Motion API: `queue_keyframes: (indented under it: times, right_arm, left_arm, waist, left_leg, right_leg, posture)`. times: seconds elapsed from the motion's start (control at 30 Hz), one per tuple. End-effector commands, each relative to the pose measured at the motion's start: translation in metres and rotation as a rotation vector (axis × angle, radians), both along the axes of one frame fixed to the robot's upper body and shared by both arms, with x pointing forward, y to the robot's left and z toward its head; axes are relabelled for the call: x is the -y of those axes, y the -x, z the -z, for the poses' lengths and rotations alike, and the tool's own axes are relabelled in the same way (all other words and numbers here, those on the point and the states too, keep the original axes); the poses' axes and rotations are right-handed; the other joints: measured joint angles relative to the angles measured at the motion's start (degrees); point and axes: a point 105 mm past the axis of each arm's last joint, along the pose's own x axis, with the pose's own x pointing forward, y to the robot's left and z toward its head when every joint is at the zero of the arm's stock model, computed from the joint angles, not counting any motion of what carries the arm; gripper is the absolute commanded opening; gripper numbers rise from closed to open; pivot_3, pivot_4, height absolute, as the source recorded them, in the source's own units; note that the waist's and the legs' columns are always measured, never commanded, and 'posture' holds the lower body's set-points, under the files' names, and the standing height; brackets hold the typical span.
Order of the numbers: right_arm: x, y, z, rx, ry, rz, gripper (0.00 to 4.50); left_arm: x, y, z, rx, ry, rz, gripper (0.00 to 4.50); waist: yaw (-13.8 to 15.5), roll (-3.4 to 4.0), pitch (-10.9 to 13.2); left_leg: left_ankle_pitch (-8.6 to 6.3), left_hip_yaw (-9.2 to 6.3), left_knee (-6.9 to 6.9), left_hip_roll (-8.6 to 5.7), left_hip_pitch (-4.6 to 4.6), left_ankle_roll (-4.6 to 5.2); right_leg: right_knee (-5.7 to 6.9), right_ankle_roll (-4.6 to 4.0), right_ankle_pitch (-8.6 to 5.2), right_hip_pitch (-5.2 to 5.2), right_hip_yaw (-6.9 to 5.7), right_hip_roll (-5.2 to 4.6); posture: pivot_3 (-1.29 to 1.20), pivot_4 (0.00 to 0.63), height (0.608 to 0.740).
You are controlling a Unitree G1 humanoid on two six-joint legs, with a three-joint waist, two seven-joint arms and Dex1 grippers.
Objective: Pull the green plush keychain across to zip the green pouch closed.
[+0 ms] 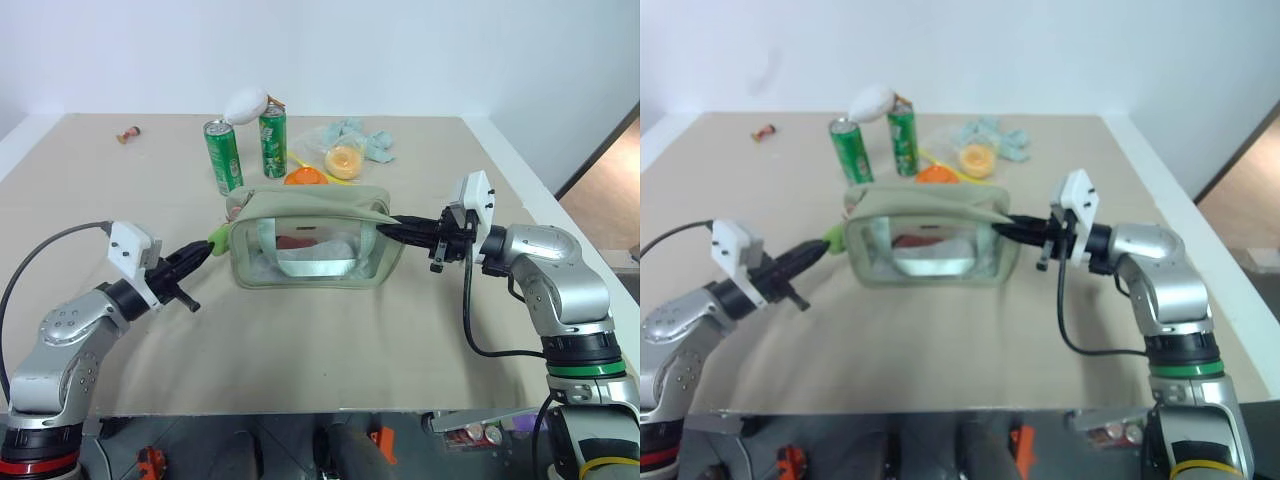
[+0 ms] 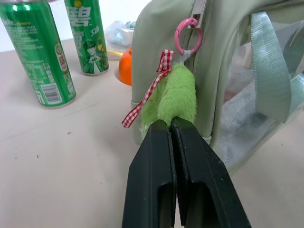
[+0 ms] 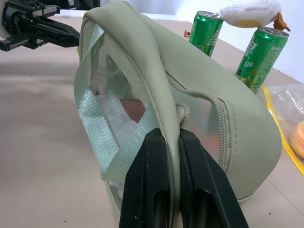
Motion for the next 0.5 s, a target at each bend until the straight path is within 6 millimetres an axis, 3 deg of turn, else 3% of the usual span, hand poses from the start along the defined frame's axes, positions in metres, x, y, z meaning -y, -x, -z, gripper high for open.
queue_keyframes:
  times: [0.03,0.1,0.27,0.5]
  right_arm:
    - [0.004,0.002,-0.01,0.042,0.003,0.008,0.0]
    - [0.004,0.002,-0.01,0.044,0.004,0.01,0.0]
    - [0.006,0.001,-0.011,0.048,0.008,0.013,0.0]
    - [0.003,0.0,-0.013,0.054,0.008,0.01,0.0]
  left_arm:
    - [-0.014,0.003,-0.053,0.168,0.013,-0.025,0.09]
    - [-0.012,0.004,-0.072,0.212,0.012,-0.008,0.09]
    - [0.013,0.005,-0.102,0.274,-0.028,0.11,0.09]
    - [0.054,0.002,-0.106,0.291,-0.092,0.265,0.09]
  waist:
    - [0.01,0.0,0.0]
    - [0.05,0.0,0.0]
    - [0.12,0.0,0.0]
    - [0.15,0.0,0.0]
  left_leg:
    - [0.0,0.0,0.01,0.03,-0.01,0.0]
    - [0.01,0.0,0.02,0.02,-0.04,0.0]
    - [0.01,0.0,0.01,-0.04,-0.04,0.0]
    - [0.02,0.0,0.02,-0.18,-0.05,-0.01]
  right_leg:
    - [0.0,0.0,0.0,0.0,-0.01,0.0]
    - [0.0,0.0,0.0,0.0,-0.07,0.02]
    - [-0.02,0.03,0.0,0.01,-0.02,-0.03]
    - [-0.02,0.08,0.03,0.0,0.01,-0.05]
  posture:
    - [0.0,0.15,0.74]
    - [0.0,0.15,0.74]
    - [0.0,0.15,0.74]
    - [0.0,0.15,0.74]
